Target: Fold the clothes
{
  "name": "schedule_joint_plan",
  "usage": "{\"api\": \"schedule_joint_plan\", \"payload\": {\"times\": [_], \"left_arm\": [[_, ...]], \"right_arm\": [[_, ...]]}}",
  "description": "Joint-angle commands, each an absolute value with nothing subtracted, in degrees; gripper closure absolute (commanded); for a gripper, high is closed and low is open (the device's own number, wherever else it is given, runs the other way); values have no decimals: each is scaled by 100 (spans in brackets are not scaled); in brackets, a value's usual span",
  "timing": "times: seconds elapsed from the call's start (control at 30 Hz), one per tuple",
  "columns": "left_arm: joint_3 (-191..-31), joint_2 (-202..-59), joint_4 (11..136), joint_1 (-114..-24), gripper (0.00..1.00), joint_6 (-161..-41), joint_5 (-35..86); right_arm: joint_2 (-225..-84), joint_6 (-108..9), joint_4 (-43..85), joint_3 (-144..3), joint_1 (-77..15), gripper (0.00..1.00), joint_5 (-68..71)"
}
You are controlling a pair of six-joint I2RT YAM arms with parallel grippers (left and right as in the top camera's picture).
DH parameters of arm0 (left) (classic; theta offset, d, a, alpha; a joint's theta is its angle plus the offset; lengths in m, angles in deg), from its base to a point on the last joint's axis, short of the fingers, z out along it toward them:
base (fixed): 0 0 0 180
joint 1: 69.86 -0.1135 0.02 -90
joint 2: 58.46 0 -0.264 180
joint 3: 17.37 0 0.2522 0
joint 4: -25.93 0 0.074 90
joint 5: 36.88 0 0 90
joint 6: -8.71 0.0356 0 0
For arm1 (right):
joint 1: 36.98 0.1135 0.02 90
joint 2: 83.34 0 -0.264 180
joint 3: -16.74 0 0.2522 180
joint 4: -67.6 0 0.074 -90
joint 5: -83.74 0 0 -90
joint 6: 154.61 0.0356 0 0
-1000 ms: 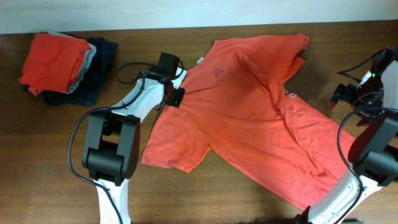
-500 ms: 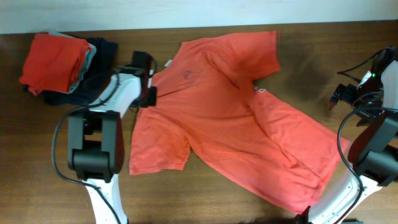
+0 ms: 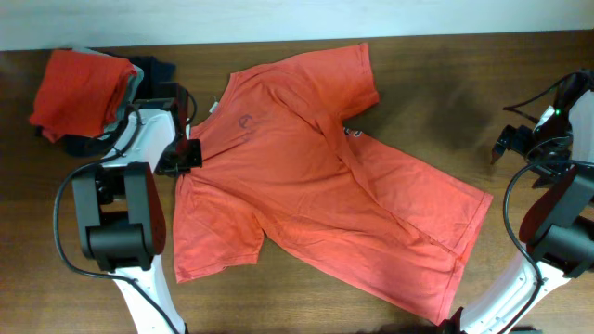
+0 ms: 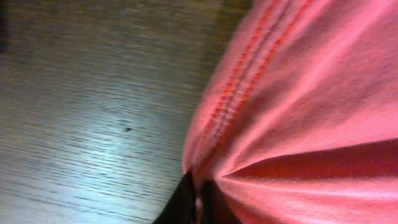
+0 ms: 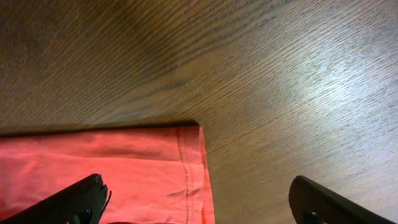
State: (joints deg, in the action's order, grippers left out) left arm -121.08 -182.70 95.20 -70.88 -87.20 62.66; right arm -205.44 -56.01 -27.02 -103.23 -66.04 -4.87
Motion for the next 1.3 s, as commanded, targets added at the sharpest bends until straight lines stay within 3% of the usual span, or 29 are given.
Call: {"api": "schedule_joint_plan", "payload": {"times": [0.0, 0.03, 0.17, 0.37, 0.43, 0.47, 0.53, 0.8, 1.07, 1.27], "left_arm": [[-12191, -18412, 9636, -7306, 59, -8812, 6434], [-12318, -18410, 9714, -7319, 45, -8810, 6434], [-12980, -18410, 10186, -7319, 16, -8810, 6473], [-13699, -18410, 10890, -7289, 15, -8814, 6027], [-13715, -18410, 10978, -7282, 23, -8812, 5785], [-13715, -18410, 11041, -7278, 34, -8812, 5717], [-13715, -18410, 11192, -7262, 100, -8814, 5658], [-13715, -18384, 12202, -7190, 100, -8552, 4135], [-13710, -18227, 13089, -6316, 100, -8635, 4220], [-13708, -17496, 13299, -5405, 100, -9472, 5341]], "right_arm": [[-20560, -5595, -2706, -10312, -6625, 2, -561], [-20560, -5597, -2706, -10312, -6625, 2, -561], [-20560, -5595, -2706, -10312, -6625, 2, -561], [-20560, -5595, -2706, -10312, -6625, 2, -561], [-20560, -5595, -2706, -10312, -6625, 2, -561], [-20560, -5597, -2706, -10315, -6625, 2, -561], [-20560, -5595, -2706, -10312, -6625, 2, -561], [-20560, -5595, -2706, -10312, -6625, 2, -561], [-20560, -5595, -2706, -10312, -6625, 2, -561], [-20560, -5597, -2706, -10312, -6625, 2, -561]]}}
